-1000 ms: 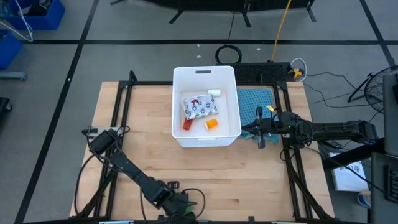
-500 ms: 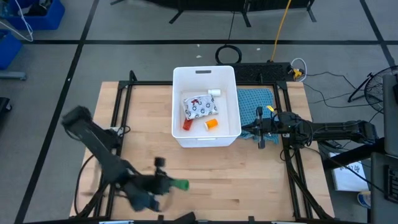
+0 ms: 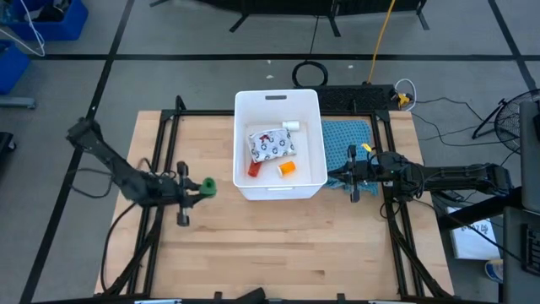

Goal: Pick & place medical supplies in basket/bin
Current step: Put the green bandage into the white bin

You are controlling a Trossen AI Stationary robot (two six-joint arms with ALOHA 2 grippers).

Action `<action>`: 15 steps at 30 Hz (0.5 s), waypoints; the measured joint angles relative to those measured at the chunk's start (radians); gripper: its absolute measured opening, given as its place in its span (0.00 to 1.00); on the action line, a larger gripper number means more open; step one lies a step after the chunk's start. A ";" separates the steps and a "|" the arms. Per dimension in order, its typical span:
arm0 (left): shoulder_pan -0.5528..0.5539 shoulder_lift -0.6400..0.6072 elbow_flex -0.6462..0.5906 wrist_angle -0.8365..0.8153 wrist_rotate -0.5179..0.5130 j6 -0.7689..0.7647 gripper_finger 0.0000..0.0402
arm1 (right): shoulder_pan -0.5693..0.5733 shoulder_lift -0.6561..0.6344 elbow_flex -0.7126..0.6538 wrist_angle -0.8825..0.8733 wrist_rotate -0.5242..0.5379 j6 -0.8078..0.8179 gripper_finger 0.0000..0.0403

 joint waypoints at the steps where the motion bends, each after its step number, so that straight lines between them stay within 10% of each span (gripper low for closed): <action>1: 0.019 -0.028 -0.071 0.138 0.051 0.061 0.12 | 0.000 0.000 0.000 -0.001 0.000 0.000 0.00; 7: 0.151 -0.073 -0.355 0.672 0.163 0.186 0.12 | 0.000 0.000 0.000 -0.001 0.000 -0.004 0.00; 15: 0.325 -0.068 -0.141 0.415 0.173 0.109 0.12 | 0.000 0.000 0.000 -0.001 0.000 -0.008 0.00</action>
